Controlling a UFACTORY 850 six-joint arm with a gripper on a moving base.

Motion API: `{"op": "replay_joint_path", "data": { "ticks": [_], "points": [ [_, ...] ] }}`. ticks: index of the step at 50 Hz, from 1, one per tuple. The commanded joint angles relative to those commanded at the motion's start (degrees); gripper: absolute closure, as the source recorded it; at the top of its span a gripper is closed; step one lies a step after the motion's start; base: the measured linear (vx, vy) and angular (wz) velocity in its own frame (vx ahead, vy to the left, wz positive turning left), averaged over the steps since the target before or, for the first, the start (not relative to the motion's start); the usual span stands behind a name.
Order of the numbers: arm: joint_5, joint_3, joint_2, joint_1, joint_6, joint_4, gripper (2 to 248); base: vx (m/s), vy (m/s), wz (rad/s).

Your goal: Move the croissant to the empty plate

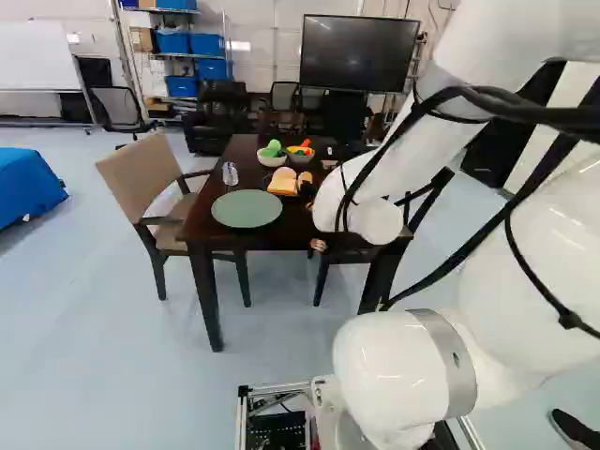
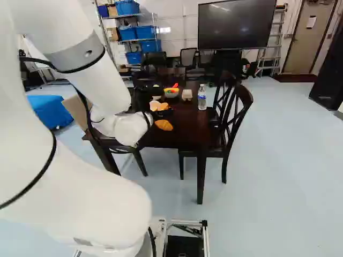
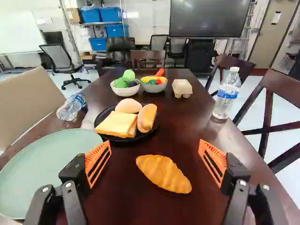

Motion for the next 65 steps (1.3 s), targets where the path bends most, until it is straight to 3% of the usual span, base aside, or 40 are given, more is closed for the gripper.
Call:
{"op": "replay_joint_path", "data": {
  "ticks": [35,65],
  "points": [
    [-14.23,-10.35,-5.73,2.97,0.00,-2.24,3,0.000,0.000,0.000],
    [-30.42,-18.70,-9.80,2.20,0.00,-5.00,3,0.000,0.000,0.000]
  ]
}}
